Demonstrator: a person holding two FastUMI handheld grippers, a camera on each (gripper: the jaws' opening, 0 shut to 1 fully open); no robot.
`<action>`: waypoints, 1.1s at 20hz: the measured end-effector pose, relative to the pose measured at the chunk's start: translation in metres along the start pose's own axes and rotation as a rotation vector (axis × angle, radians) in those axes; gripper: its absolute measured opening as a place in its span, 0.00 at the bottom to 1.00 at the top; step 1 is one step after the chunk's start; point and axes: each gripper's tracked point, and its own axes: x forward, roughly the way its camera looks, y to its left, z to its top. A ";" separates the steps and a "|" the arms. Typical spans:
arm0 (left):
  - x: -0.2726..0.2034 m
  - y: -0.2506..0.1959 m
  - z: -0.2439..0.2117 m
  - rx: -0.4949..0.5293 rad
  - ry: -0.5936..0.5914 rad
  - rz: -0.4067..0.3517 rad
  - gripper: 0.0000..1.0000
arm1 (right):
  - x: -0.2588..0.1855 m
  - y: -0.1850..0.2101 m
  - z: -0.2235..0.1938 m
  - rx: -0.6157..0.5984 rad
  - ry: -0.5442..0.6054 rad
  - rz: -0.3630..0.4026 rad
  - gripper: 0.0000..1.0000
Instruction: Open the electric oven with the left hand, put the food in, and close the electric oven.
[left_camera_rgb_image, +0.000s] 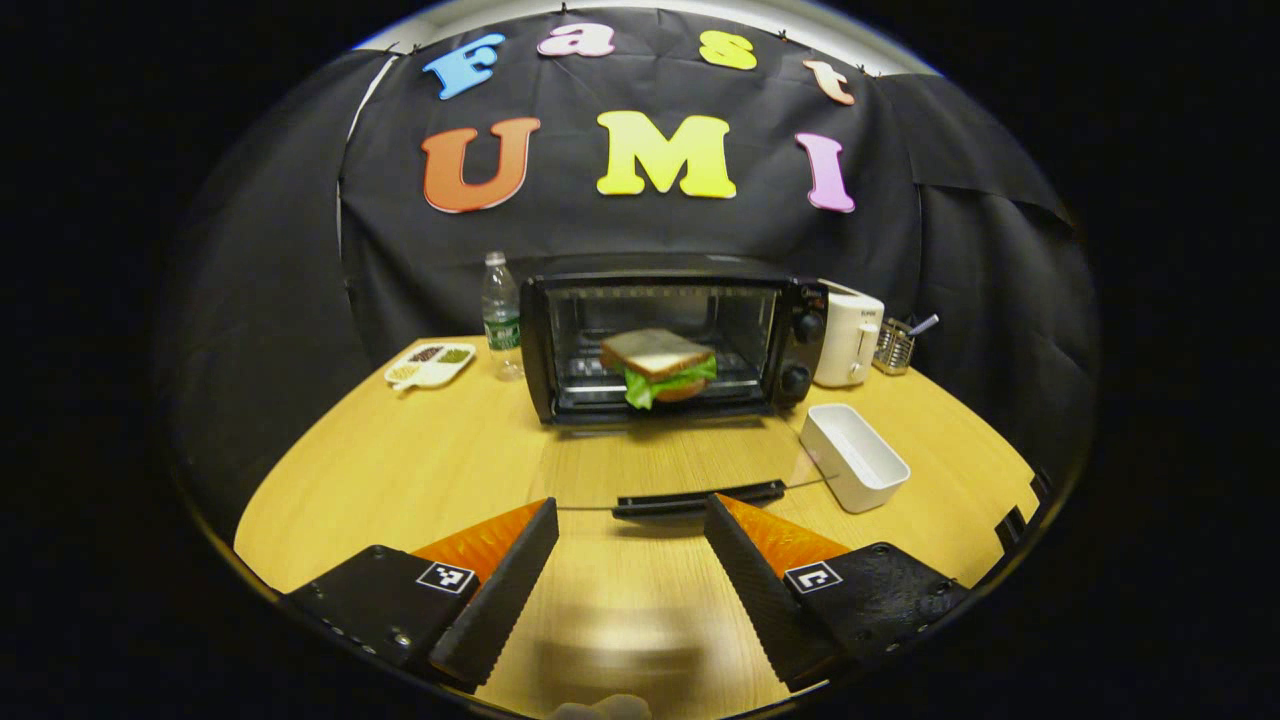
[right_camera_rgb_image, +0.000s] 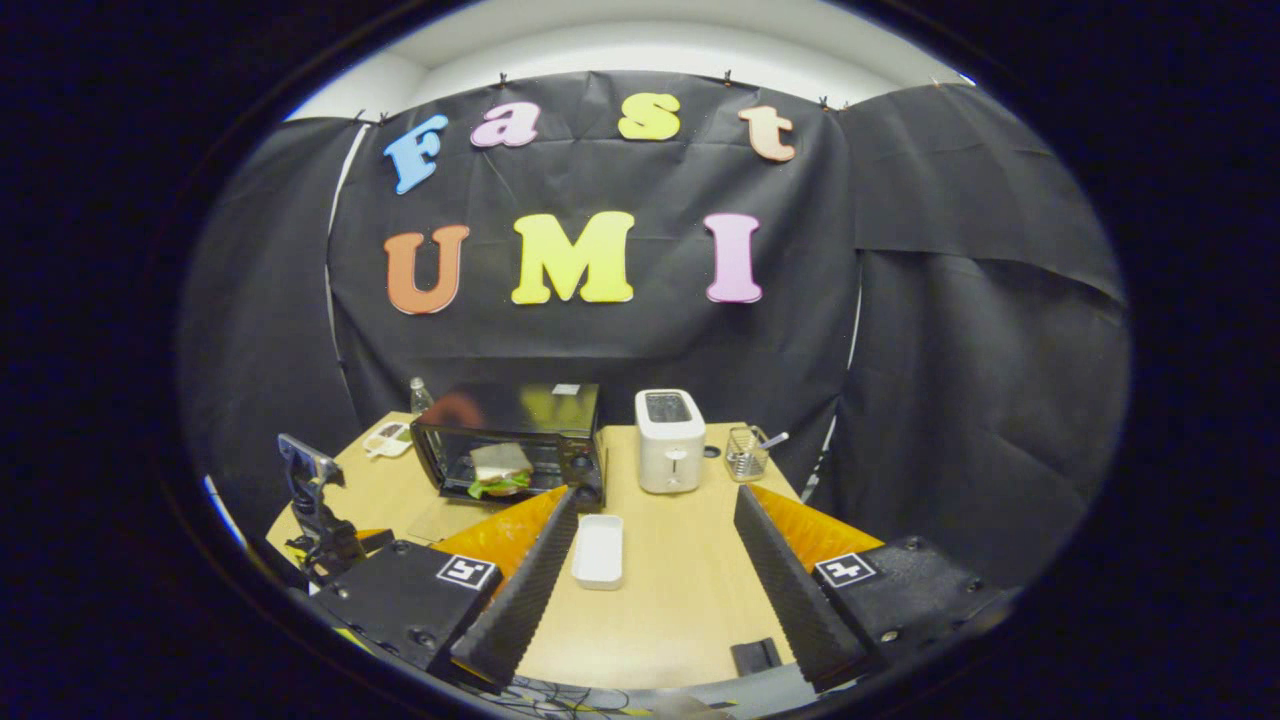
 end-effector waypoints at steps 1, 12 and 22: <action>0.008 -0.008 -0.012 -0.008 0.026 -0.010 0.97 | -0.005 -0.007 0.000 0.000 0.002 -0.008 0.91; 0.070 -0.036 -0.042 -0.049 0.117 -0.003 0.97 | -0.032 -0.063 -0.024 0.010 0.074 -0.098 1.00; 0.062 -0.039 -0.023 -0.061 0.082 0.015 0.96 | -0.024 -0.064 -0.023 0.020 0.071 -0.078 1.00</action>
